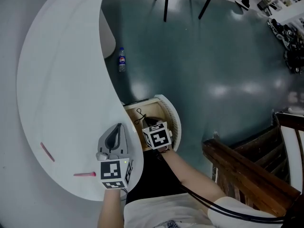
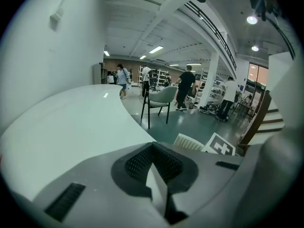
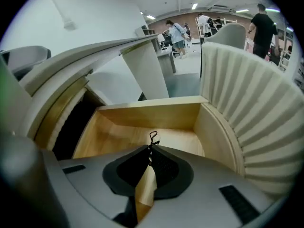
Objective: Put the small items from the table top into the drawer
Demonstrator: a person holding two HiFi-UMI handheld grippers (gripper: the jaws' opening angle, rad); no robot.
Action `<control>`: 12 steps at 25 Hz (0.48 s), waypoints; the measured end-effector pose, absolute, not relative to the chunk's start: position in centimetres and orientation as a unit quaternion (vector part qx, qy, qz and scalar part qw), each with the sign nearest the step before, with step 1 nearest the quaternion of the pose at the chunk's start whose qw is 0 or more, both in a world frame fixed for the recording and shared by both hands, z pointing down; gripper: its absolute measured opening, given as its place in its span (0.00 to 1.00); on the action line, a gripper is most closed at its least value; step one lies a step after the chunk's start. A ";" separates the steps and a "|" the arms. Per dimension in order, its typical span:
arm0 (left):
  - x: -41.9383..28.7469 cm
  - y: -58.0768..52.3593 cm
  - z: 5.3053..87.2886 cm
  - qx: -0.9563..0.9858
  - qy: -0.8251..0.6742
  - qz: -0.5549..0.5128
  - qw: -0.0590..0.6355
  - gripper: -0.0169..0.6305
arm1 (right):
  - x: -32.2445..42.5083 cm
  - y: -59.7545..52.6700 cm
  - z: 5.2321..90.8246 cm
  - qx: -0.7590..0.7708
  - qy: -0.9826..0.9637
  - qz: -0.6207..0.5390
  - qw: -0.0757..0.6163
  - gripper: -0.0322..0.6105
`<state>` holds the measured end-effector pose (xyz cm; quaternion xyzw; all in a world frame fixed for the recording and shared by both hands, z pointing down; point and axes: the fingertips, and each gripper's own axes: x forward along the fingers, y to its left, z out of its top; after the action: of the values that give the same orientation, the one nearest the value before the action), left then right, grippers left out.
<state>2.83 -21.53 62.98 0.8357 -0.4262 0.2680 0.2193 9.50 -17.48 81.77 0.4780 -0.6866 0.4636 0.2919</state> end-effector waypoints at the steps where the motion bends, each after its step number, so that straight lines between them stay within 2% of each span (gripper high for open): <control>1: 2.8 -21.7 63.0 0.836 -0.425 0.272 0.215 0.06 | 9.5 -17.6 82.3 0.478 -0.686 0.465 0.291 0.11; 12: 2.5 -22.3 63.5 0.830 -0.426 0.289 0.215 0.06 | 9.4 -18.5 85.2 0.473 -0.680 0.474 0.297 0.11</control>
<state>2.49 -22.34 63.47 0.8299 -0.4258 0.2890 0.2154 9.36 -18.46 85.18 0.4731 -0.6804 0.4741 0.2975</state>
